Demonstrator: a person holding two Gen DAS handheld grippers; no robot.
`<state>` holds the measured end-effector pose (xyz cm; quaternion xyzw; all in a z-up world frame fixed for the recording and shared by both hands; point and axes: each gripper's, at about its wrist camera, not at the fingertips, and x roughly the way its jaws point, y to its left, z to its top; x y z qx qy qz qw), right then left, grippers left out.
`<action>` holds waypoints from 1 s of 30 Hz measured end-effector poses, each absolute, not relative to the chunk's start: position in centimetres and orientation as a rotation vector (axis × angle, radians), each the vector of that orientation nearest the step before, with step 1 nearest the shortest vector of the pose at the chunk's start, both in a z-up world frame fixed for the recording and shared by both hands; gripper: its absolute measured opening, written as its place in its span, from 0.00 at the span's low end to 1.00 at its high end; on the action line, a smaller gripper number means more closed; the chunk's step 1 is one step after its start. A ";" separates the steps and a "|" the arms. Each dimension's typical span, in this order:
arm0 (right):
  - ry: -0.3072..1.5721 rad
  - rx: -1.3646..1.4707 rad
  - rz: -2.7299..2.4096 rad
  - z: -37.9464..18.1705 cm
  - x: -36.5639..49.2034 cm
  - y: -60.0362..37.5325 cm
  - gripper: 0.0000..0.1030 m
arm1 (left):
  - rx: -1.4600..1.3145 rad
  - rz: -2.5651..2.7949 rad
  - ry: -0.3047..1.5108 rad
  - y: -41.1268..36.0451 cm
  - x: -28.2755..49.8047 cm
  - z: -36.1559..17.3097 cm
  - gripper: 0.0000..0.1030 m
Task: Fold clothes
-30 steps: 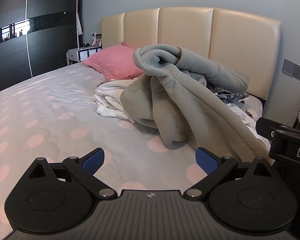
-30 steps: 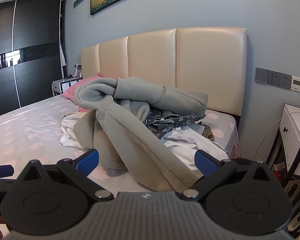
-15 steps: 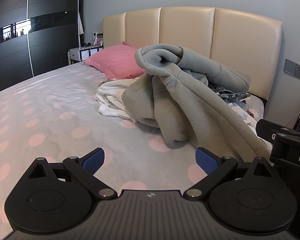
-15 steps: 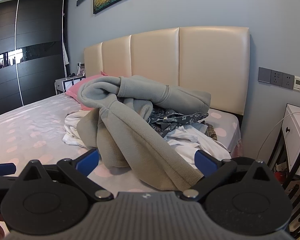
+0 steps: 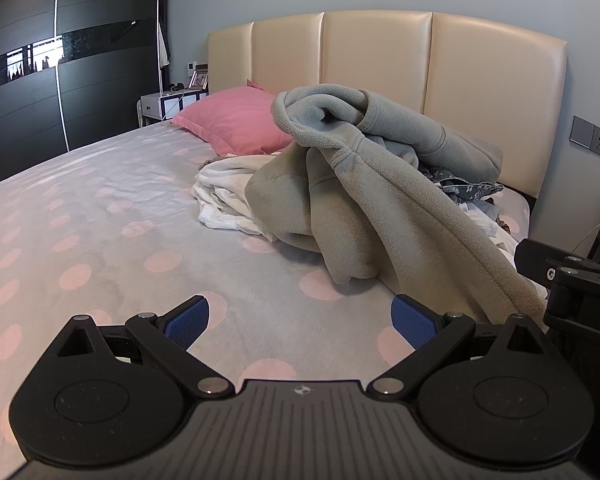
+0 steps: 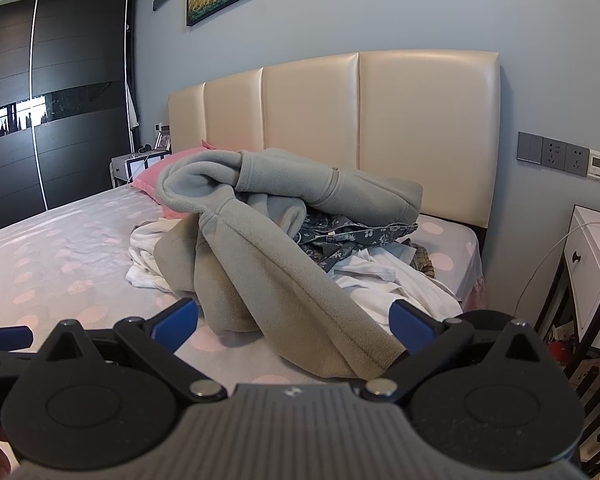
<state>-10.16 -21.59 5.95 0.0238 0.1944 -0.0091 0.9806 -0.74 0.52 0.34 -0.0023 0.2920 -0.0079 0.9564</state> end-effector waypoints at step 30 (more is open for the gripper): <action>0.528 -0.089 0.194 5.3 5.5 -20.3 0.87 | -0.070 0.063 0.641 4.4 5.9 0.3 0.93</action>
